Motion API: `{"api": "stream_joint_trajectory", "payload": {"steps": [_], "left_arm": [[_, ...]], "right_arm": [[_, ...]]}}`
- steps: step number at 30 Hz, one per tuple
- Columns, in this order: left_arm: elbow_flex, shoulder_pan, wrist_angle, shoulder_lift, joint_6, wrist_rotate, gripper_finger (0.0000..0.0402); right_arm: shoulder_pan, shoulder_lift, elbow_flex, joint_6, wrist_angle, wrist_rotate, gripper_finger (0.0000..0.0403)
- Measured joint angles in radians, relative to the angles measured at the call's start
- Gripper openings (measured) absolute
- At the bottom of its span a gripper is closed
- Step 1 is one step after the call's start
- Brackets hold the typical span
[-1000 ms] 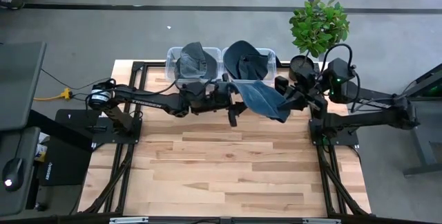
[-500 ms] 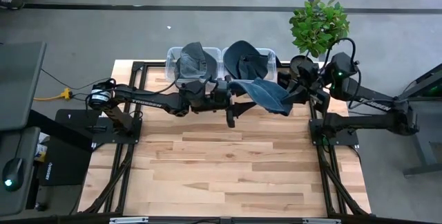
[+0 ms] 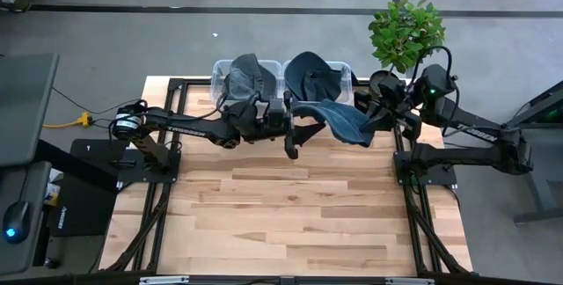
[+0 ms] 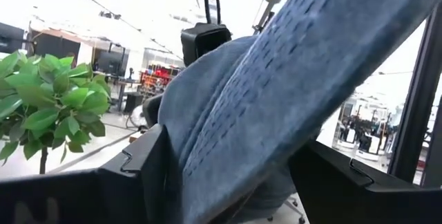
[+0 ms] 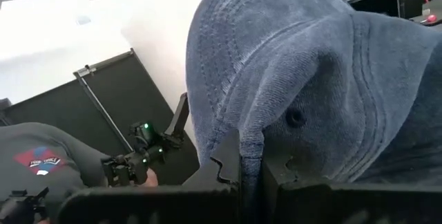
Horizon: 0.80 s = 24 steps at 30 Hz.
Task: Pick and place caps into container
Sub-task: Put the blue cap into the right transparent container
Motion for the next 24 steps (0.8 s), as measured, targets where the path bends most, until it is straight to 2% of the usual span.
{"api": "stream_joint_trajectory", "payload": {"steps": [11,19,24], "left_arm": [[0.000,0.000,0.019,0.000,0.009,-0.019,0.0233],[0.000,0.000,0.010,0.000,0.026,-0.036,0.0233],[0.000,0.000,0.006,0.000,0.027,-0.081,0.0231]], "right_arm": [[0.001,0.045,0.000,-0.001,0.008,-0.003,0.0003],[0.002,0.112,0.000,0.105,0.193,-0.007,0.0003],[0.002,0.126,0.000,0.118,0.207,-0.012,0.0003]]}}
